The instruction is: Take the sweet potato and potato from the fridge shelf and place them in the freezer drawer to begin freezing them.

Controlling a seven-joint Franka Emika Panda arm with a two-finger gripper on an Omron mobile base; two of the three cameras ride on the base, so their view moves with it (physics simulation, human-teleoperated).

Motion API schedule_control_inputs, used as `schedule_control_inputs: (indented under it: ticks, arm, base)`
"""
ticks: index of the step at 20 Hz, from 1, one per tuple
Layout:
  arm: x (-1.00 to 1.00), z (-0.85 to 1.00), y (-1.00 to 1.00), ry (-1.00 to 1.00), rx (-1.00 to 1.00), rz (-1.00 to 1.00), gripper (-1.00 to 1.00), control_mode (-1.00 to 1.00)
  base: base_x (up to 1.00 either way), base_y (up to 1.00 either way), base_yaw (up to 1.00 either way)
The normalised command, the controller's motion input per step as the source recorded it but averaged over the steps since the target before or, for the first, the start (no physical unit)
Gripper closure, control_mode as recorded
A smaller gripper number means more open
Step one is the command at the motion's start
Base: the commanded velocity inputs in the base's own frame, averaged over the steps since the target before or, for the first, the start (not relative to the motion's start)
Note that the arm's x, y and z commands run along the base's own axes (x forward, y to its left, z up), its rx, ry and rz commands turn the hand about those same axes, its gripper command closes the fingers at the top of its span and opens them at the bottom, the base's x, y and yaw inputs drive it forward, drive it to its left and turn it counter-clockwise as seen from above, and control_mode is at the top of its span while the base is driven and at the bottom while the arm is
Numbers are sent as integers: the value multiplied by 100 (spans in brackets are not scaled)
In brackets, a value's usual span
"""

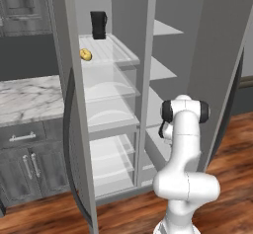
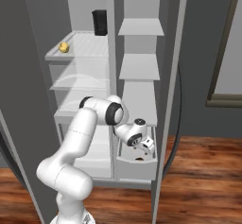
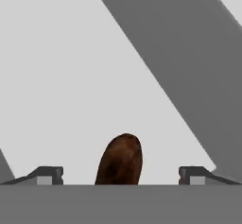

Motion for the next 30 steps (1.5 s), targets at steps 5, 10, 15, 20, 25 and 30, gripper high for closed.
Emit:
schedule_control_inputs:
  ticks: [5,10,15,20,25,30]
  arm:
    - [-38,89,7,-28,0,-3,-100,-100]
    - [-56,100,16,-34,0,-2,-100,-100]
    - [-72,100,29,-34,0,0,-100,-100]
    - [-74,100,25,-25,0,0,-100,-100]
    - [-56,100,11,-3,-17,0,-100,-100]
    - [-34,100,2,2,-58,0,-100,-100]
  base:
    - [0,0,0]
    - [0,0,0]
    - [0,0,0]
    - [0,0,0]
    - [0,0,0]
    - [0,0,0]
